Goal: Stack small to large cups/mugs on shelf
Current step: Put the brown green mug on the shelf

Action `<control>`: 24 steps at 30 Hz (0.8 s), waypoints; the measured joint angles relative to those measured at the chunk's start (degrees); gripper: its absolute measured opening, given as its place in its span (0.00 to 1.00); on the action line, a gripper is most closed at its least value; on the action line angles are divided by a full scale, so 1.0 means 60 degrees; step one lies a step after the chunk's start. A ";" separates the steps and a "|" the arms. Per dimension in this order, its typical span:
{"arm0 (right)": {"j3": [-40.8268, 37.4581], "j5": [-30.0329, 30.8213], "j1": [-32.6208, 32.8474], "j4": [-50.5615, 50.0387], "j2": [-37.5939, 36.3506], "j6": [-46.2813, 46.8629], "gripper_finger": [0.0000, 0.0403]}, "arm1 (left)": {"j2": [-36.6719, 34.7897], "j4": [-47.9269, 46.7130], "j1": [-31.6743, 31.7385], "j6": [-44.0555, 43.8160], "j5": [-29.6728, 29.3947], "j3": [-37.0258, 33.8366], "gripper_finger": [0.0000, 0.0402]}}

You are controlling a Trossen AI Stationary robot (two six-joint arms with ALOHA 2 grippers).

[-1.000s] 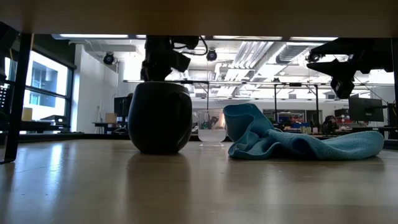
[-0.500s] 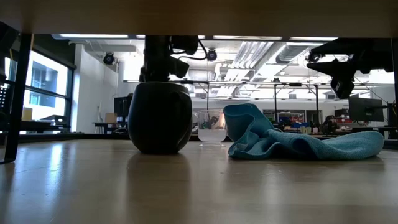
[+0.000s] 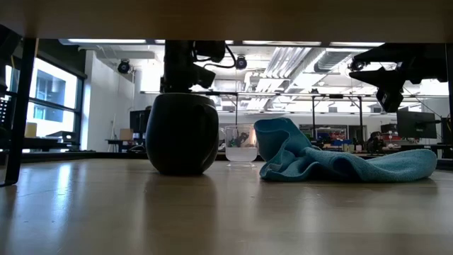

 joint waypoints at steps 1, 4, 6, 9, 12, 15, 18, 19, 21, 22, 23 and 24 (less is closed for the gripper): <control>0.0000 0.0002 -0.0001 0.0000 0.0000 -0.0001 0.35 | 0.0000 0.0000 0.0000 0.0053 0.0015 0.0000 0.07; 0.0000 0.0000 0.0000 0.0000 0.0000 -0.0009 0.35 | 0.0000 0.0000 0.0000 0.0288 -0.0017 0.0000 0.03; 0.0000 0.0000 -0.0002 0.0002 0.0000 -0.0012 0.35 | 0.0000 -0.0028 0.0000 0.0423 -0.0001 0.0000 0.03; 0.0000 0.0000 0.0000 0.0001 0.0000 -0.0020 0.35 | 0.0001 -0.0237 0.0000 0.0669 0.0109 0.0044 0.03; 0.0000 0.0000 0.0000 0.0000 0.0000 -0.0022 0.35 | 0.0014 -0.0576 0.0000 0.1004 0.0203 0.0240 0.02; 0.0000 0.0000 -0.0003 0.0001 0.0000 -0.0023 0.35 | -0.0040 -0.0646 0.0000 0.1084 0.0323 0.0521 0.02; 0.0000 0.0004 0.0000 0.0000 0.0000 -0.0027 0.35 | -0.0164 -0.0704 -0.0005 0.1211 0.0476 0.0841 0.02; 0.0000 0.0000 0.0000 0.0000 0.0000 -0.0027 0.35 | -0.0175 -0.0769 -0.0007 0.1277 0.0485 0.0968 0.02; 0.0000 0.0004 0.0000 0.0000 0.0000 -0.0027 0.35 | -0.0171 -0.0849 0.0000 0.1446 0.0536 0.1213 0.02; 0.0000 0.0004 -0.0003 0.0001 0.0000 -0.0027 0.35 | -0.0168 -0.0902 -0.0003 0.1556 0.0605 0.1332 0.02; 0.0000 0.0004 0.0000 0.0002 0.0000 -0.0027 0.35 | -0.0168 -0.0976 0.0000 0.1711 0.0693 0.1442 0.02; 0.0000 0.0004 -0.0001 0.0001 0.0000 -0.0027 0.35 | -0.0168 -0.1051 -0.0008 0.1831 0.0784 0.1528 0.02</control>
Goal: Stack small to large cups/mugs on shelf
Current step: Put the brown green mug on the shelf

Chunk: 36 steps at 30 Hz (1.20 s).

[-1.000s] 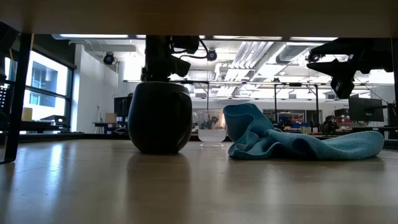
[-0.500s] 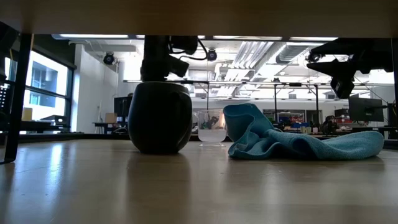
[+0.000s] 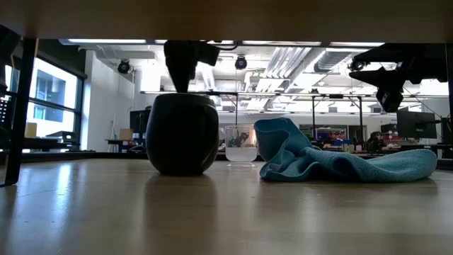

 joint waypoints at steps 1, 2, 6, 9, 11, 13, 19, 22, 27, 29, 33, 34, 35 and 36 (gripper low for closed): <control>0.0000 0.0000 0.0000 -0.0001 0.0000 0.0000 0.35 | 0.0000 -0.0106 -0.0027 0.0125 0.0063 0.0078 0.02; 0.0000 0.0000 0.0001 -0.0001 0.0000 0.0000 0.35 | 0.0000 -0.0248 -0.0055 0.0271 0.0127 0.0163 0.02; 0.0000 0.0000 0.0001 -0.0001 0.0000 -0.0004 0.35 | 0.0000 -0.1130 -0.0090 0.0924 0.0377 0.0582 0.02; 0.0000 0.0000 0.0001 0.0003 0.0000 -0.0050 0.35 | 0.0000 -0.1672 -0.0080 0.1086 0.0275 0.0850 0.02; 0.0000 0.0000 0.0001 0.0000 0.0000 -0.0131 0.35 | -0.0059 -0.1851 -0.0050 0.1204 0.0203 0.1072 0.02; 0.0000 0.0000 -0.0002 0.0002 0.0000 -0.0193 0.35 | -0.0188 -0.1953 -0.0044 0.1310 0.0196 0.1264 0.02; 0.0000 0.0005 -0.0003 0.0000 0.0000 -0.0251 0.35 | -0.0443 -0.2291 -0.0075 0.1453 0.0418 0.1947 0.02; 0.0000 0.0007 0.0001 0.0001 0.0000 -0.0251 0.35 | -0.0444 -0.2791 -0.0165 0.1446 0.0463 0.2323 0.02; 0.0000 0.0059 -0.0003 0.0005 0.0000 -0.0251 0.35 | -0.0575 -0.2664 -0.0562 0.1452 0.0481 0.2747 0.02; 0.0000 0.0080 -0.0003 0.0006 0.0000 -0.0251 0.35 | -0.0625 -0.2720 -0.0758 0.1309 0.0482 0.2890 0.02; 0.0000 0.0080 -0.0003 0.0006 0.0000 -0.0251 0.35 | -0.0678 -0.2681 -0.1229 0.1133 0.0457 0.3095 0.02; 0.0000 0.0080 -0.0003 0.0006 0.0000 -0.0251 0.35 | -0.0694 -0.2689 -0.1340 0.1051 0.0445 0.3135 0.02; 0.0000 0.0083 0.0001 0.0006 0.0000 -0.0251 0.35 | -0.0735 -0.2676 -0.1447 0.0986 0.0459 0.3135 0.02; 0.0000 0.0087 -0.0002 0.0007 0.0000 -0.0251 0.35 | -0.0772 -0.2672 -0.1563 0.0956 0.0463 0.3135 0.02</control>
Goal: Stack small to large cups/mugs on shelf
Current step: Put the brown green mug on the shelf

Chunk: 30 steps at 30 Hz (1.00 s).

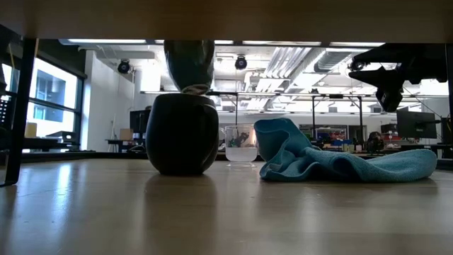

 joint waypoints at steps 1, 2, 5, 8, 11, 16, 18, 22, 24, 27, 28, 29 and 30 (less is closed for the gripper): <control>0.0000 0.0000 0.0000 -0.0001 0.0000 0.0000 0.35 | -0.0026 -0.0010 -0.0129 -0.0035 -0.0003 0.0000 0.02; 0.0000 -0.0001 0.0000 -0.0001 0.0000 0.0000 0.35 | -0.0058 -0.0011 -0.0238 -0.0116 0.0000 0.0000 0.02; 0.0000 0.0007 0.0000 0.0001 0.0000 0.0000 0.35 | -0.0101 -0.0005 -0.0520 -0.0368 0.0055 0.0000 0.02; 0.0000 0.0012 0.0002 0.0003 0.0000 0.0000 0.35 | -0.0207 -0.0004 -0.0805 -0.0608 0.0011 0.0000 0.02; 0.0000 0.0015 0.0002 0.0003 0.0000 0.0024 0.35 | -0.0328 -0.0010 -0.1116 -0.0840 -0.0012 0.0000 0.02; 0.0000 0.0008 0.0001 0.0003 0.0000 0.0069 0.35 | -0.0491 -0.0007 -0.1632 -0.1339 0.0000 0.0000 0.02; 0.0000 0.0010 0.0003 0.0003 0.0000 0.0069 0.35 | -0.0589 -0.0004 -0.1867 -0.1495 0.0009 0.0000 0.02; 0.0002 0.0006 0.0002 0.0003 0.0002 0.0071 0.35 | -0.0673 0.0000 -0.2388 -0.1833 0.0027 0.0000 0.02; 0.0000 0.0007 0.0002 0.0003 0.0000 0.0072 0.35 | -0.0707 -0.0005 -0.2699 -0.2029 0.0013 0.0000 0.02; 0.0000 0.0004 0.0002 0.0003 0.0011 0.0073 0.35 | -0.0802 0.0000 -0.3156 -0.2116 0.0004 0.0000 0.02; 0.0000 0.0004 -0.0001 0.0002 0.0011 0.0073 0.35 | -0.0817 -0.0004 -0.3313 -0.2199 -0.0058 0.0000 0.02; 0.0003 0.0004 0.0000 0.0003 0.0011 0.0073 0.35 | -0.0817 -0.0006 -0.3451 -0.2263 -0.0131 0.0000 0.02; 0.0000 0.0004 0.0003 0.0003 0.0011 0.0073 0.35 | -0.0811 -0.0005 -0.3592 -0.2301 -0.0157 0.0000 0.02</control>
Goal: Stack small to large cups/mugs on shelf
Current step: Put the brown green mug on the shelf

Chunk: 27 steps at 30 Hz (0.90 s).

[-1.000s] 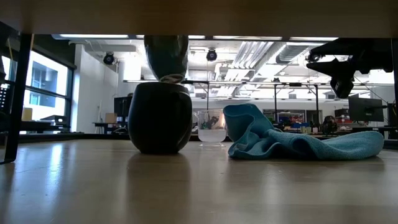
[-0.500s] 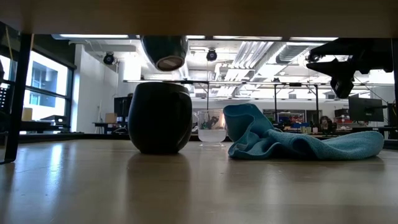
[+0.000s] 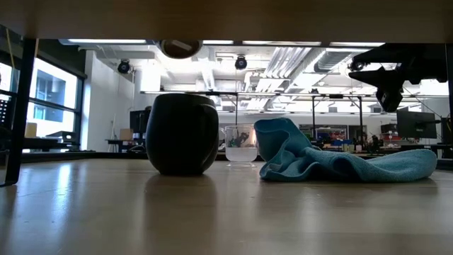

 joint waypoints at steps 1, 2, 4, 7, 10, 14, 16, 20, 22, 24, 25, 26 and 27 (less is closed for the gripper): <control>0.0000 0.0000 0.0000 0.0000 0.0000 0.0000 0.35 | 0.0005 0.0007 -0.0138 -0.0052 -0.0002 0.0000 0.02; 0.0001 0.0000 -0.0004 0.0000 0.0000 0.0000 0.35 | 0.0005 0.0006 -0.0272 -0.0121 0.0000 0.0000 0.02; 0.0001 0.0000 -0.0004 -0.0001 0.0000 0.0040 0.35 | 0.0005 0.0002 -0.0518 -0.0207 -0.0014 0.0000 0.02; 0.0002 -0.0004 -0.0004 0.0000 0.0000 0.0212 0.35 | 0.0005 0.0006 -0.0882 -0.0308 -0.0017 0.0000 0.02; 0.0003 -0.0007 0.0000 -0.0004 0.0000 0.0342 0.35 | 0.0008 0.0005 -0.1225 -0.0511 -0.0022 0.0000 0.02; 0.0000 -0.0015 -0.0002 -0.0002 0.0000 0.0530 0.35 | 0.0010 0.0006 -0.1742 -0.0911 -0.0100 0.0000 0.02; 0.0002 -0.0015 -0.0001 -0.0001 0.0000 0.0535 0.35 | 0.0013 0.0005 -0.2028 -0.1083 -0.0113 0.0000 0.02; 0.0002 -0.0015 0.0000 -0.0002 0.0000 0.0535 0.35 | 0.0013 0.0005 -0.2581 -0.1475 -0.0372 0.0000 0.02; 0.0000 -0.0015 -0.0001 -0.0004 0.0000 0.0535 0.35 | 0.0016 0.0005 -0.2789 -0.1648 -0.0428 0.0000 0.02; 0.0002 -0.0015 -0.0003 0.0000 0.0000 0.0506 0.35 | 0.0016 0.0005 -0.2962 -0.1778 -0.0520 0.0000 0.02; 0.0003 -0.0015 0.0000 -0.0003 0.0000 0.0506 0.35 | 0.0016 0.0014 -0.3047 -0.1810 -0.0561 0.0000 0.02; 0.0003 -0.0011 0.0000 0.0000 -0.0003 0.0506 0.35 | 0.0044 0.0024 -0.3138 -0.1839 -0.0611 0.0000 0.02; 0.0000 -0.0011 0.0000 -0.0004 0.0000 0.0506 0.35 | 0.0107 0.0038 -0.3208 -0.1872 -0.0667 0.0005 0.02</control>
